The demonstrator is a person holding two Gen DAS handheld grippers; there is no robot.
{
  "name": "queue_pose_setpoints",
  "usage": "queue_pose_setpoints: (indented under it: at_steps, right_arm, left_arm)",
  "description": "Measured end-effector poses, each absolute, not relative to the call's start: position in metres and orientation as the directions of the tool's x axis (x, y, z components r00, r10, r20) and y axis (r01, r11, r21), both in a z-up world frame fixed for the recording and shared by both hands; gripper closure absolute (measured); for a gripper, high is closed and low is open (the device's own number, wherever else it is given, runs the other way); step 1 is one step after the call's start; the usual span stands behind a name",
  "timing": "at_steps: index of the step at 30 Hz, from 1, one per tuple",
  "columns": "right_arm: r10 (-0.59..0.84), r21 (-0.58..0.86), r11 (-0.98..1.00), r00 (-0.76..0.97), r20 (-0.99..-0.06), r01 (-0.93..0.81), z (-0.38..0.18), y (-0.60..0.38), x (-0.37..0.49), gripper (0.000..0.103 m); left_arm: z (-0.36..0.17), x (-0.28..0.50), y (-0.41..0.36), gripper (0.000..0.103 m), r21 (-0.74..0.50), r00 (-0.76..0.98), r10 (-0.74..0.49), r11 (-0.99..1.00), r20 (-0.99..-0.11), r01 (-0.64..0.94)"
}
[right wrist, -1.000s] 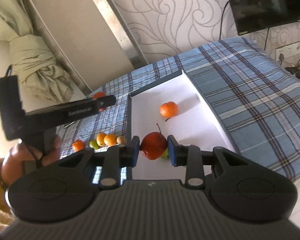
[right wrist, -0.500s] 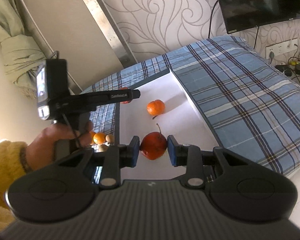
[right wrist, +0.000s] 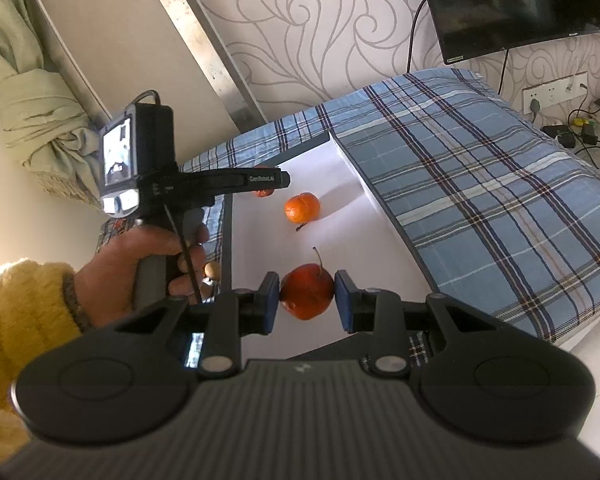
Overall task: Organize fruits
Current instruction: 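Lower wrinkled red fruit into box, open left tool while right tool holds apple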
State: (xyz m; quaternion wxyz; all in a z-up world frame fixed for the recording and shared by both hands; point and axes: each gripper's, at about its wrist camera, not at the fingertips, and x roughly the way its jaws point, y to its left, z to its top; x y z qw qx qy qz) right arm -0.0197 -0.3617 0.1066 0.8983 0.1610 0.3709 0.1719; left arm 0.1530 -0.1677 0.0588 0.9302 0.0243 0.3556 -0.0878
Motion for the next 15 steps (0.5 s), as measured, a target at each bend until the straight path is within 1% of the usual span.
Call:
queue_pose_setpoints:
  at_steps: [2, 4, 5, 6, 15]
  right_arm:
    - [0.429, 0.417, 0.889, 0.666, -0.611, -0.189, 0.106, -0.362, -0.02, 0.07]
    - [0.429, 0.419, 0.888, 0.667, -0.609, -0.189, 0.106, -0.364, -0.021, 0.07]
    - [0.429, 0.42, 0.888, 0.667, -0.608, -0.189, 0.107, -0.364, -0.02, 0.07]
    - [0.431, 0.42, 0.887, 0.667, -0.608, -0.19, 0.106, -0.364, -0.021, 0.07]
    - [0.451, 0.43, 0.878, 0.663, -0.597, -0.21, 0.105, -0.366, -0.021, 0.07]
  left_arm:
    - [0.06, 0.152, -0.169, 0.062, -0.012, 0.735, -0.143, 0.983, -0.663, 0.181]
    - [0.061, 0.15, -0.17, 0.06, -0.007, 0.738, -0.144, 0.983, -0.659, 0.185]
    - [0.062, 0.15, -0.171, 0.052, -0.002, 0.742, -0.139, 0.983, -0.656, 0.183]
    - [0.063, 0.149, -0.172, 0.049, 0.001, 0.746, -0.136, 0.984, -0.653, 0.18]
    - [0.079, 0.131, -0.172, 0.049, 0.008, 0.763, -0.122, 0.986, -0.635, 0.164]
